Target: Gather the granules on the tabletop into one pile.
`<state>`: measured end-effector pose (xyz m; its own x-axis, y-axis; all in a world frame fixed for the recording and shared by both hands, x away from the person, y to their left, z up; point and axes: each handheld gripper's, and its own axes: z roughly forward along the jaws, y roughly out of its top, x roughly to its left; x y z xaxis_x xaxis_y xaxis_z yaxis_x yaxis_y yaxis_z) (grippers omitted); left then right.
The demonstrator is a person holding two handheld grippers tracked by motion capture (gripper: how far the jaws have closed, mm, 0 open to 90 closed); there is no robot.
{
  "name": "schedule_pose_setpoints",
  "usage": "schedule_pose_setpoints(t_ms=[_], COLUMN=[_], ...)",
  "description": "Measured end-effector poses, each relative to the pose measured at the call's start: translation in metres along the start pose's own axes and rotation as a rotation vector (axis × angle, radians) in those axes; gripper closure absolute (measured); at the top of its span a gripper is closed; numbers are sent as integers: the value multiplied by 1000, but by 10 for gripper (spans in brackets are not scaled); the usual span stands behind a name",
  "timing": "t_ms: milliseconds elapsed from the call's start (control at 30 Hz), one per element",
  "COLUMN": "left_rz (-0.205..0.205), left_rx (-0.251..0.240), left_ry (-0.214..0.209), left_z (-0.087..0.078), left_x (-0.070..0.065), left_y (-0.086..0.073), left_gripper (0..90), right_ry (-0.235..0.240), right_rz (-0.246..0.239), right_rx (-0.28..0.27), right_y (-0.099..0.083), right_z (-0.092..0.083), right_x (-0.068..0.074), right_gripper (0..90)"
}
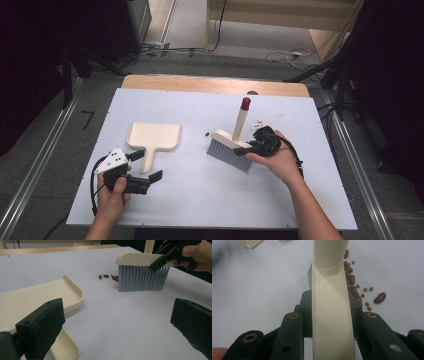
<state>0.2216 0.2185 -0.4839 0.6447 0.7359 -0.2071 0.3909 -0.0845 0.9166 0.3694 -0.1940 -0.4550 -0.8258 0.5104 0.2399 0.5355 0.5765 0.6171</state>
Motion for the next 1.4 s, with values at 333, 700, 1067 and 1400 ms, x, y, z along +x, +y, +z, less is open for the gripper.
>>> schedule_pose_setpoints(t_ms=[333,700,1067,1400], left_rz=[-3,-4,-4,-6], left_rx=[-6,-8,-3,-4], left_ry=[3,6,7,5], left_z=[-1,-2,-1,-2], left_x=[1,1,1,2], left_y=[0,0,0,-1], left_gripper=[0,0,0,0], right_ry=[-87,-30,-330,-451], right_rz=[5,11,106,99], right_rx=[-4,-102,-141,-132], right_y=[1,6,-7,-19], right_z=[-4,-34,-55,-26], right_x=[-4,5,-22,-20], right_gripper=[652,653,653,652])
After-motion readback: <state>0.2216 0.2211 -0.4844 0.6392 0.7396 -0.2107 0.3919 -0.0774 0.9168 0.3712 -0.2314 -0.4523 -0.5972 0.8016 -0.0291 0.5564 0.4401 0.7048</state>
